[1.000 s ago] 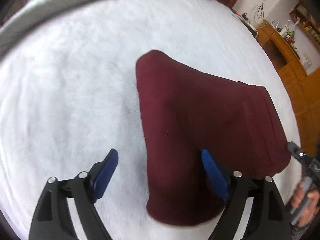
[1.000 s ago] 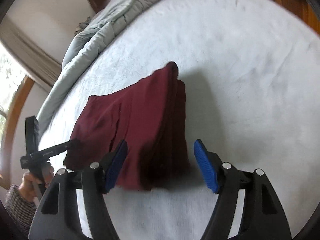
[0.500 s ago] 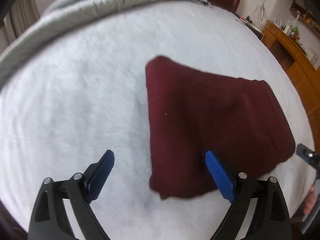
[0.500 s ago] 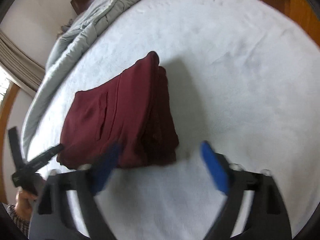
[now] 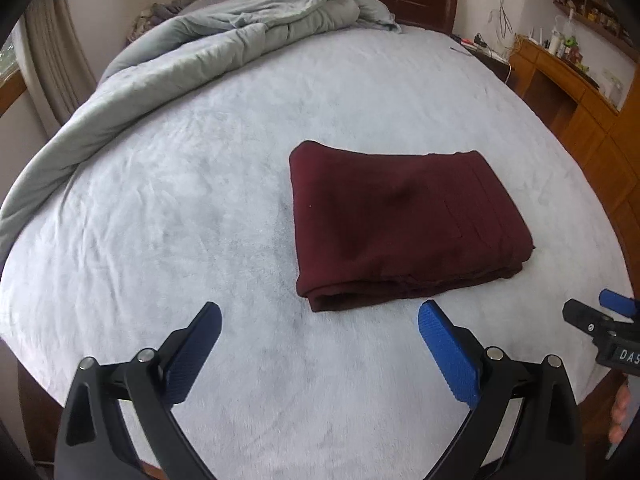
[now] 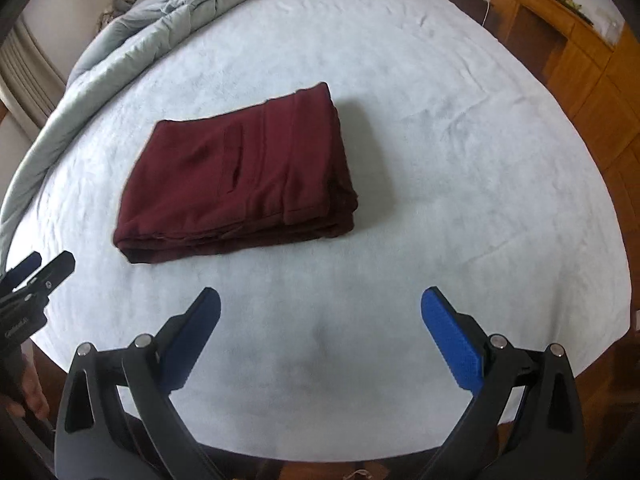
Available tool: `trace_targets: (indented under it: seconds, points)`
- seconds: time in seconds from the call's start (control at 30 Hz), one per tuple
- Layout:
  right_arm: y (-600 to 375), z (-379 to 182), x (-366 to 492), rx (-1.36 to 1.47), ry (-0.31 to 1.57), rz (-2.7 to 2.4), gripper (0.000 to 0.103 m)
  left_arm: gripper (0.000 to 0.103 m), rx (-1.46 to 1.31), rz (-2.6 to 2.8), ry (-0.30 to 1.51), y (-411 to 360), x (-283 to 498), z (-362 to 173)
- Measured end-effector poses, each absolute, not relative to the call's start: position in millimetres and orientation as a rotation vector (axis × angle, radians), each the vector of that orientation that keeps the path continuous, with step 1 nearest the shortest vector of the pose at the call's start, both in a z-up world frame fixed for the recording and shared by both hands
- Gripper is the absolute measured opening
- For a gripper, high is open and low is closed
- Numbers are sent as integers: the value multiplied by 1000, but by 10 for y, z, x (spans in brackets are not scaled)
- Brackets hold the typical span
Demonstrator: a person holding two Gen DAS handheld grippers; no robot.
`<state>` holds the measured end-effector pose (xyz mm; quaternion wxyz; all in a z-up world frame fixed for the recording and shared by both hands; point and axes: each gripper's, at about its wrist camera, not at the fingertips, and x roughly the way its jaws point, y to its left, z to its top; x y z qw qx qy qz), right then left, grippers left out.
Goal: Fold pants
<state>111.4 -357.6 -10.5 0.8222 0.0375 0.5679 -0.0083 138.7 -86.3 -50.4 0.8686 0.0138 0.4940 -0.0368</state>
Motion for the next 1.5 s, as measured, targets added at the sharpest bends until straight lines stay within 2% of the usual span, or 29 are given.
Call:
trace_targets:
  seconds: [0.2, 0.47, 0.93, 1.5]
  points:
    - [-3469, 134, 949, 10, 1159, -75, 100, 99, -12, -62, 1034, -757, 1180, -375]
    - [-3433, 263, 878, 61, 1158, -35, 100, 99, -22, -70, 1026, -732, 979, -257]
    - [-3364, 279, 861, 55, 1160, -30, 100, 99, 11, -68, 966, -728, 869, -22]
    - [-3395, 256, 907, 54, 1167, -20, 100, 99, 24, -57, 977, -735, 897, -34]
